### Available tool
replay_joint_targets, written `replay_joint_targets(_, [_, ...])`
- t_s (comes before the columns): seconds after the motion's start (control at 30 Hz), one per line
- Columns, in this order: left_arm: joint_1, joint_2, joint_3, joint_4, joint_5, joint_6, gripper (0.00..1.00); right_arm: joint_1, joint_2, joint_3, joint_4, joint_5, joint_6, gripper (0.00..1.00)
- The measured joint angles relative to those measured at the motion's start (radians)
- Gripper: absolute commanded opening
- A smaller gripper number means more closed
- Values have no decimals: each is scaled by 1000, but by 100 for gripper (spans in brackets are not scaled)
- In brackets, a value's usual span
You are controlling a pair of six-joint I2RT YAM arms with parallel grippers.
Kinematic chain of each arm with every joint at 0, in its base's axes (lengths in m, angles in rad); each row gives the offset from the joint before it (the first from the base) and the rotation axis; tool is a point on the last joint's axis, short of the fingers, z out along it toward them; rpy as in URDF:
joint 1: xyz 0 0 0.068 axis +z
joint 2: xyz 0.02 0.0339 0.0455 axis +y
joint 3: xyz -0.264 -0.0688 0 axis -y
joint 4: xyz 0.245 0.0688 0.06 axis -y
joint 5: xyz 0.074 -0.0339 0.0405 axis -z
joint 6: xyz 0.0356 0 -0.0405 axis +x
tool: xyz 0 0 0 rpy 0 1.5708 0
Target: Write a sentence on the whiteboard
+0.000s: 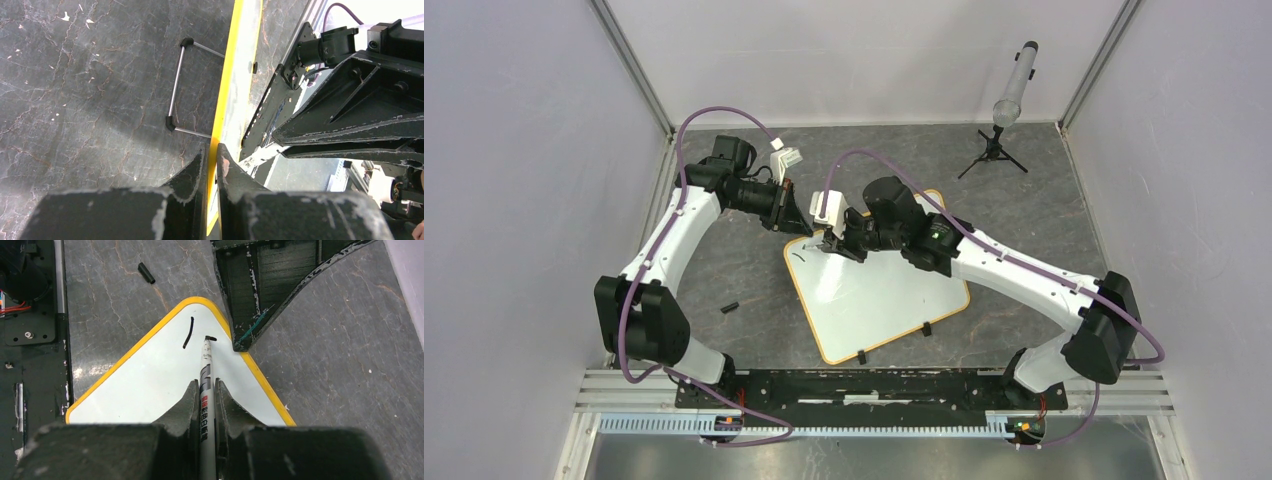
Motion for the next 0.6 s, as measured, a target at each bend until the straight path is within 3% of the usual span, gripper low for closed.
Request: replay_joint_targets(0.6, [0, 0, 0, 0, 1, 0, 2, 26, 0, -20, -6, -21, 0, 0])
